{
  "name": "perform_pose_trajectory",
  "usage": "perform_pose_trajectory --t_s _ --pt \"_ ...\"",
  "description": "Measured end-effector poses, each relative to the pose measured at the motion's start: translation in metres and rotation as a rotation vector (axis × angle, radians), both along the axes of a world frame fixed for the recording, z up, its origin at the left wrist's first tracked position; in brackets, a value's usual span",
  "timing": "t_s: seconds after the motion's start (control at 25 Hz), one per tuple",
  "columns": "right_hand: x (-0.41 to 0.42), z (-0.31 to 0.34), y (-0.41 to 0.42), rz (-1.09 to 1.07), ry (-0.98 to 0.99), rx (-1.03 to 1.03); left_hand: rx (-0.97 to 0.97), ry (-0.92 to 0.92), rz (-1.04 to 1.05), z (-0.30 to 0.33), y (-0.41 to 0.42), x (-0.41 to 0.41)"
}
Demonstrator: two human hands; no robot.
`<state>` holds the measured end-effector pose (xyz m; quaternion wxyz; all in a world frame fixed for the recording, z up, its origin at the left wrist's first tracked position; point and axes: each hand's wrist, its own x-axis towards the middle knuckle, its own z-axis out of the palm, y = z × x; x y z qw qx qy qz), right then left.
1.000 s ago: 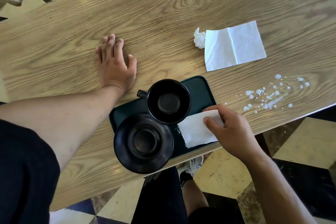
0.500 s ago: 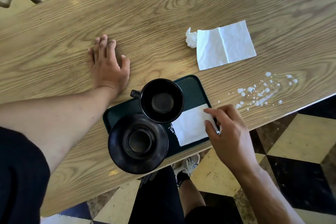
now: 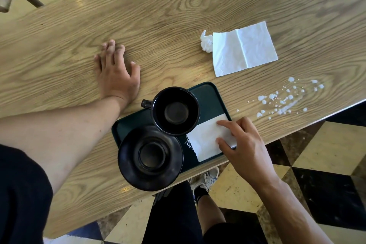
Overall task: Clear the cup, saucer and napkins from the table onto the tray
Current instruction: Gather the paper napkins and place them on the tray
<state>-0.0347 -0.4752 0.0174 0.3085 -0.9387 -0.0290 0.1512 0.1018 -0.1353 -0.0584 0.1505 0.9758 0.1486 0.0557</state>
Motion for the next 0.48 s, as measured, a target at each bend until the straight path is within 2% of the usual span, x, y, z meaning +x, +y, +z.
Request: perform_pose_trajectory --t_s 0.08,0.24,0.48 --pt "0.001 0.0 0.0 -0.026 -0.025 0.044 0.001 -0.003 0.0 0.0 0.001 0.001" --pt "0.032 0.0 0.001 -0.242 -0.139 0.194 0.0 -0.007 0.002 -0.003 0.001 0.0" --pt "0.155 -0.016 -0.004 -0.511 -0.192 0.059 0.022 -0.005 0.0 -0.003 0.001 0.0"
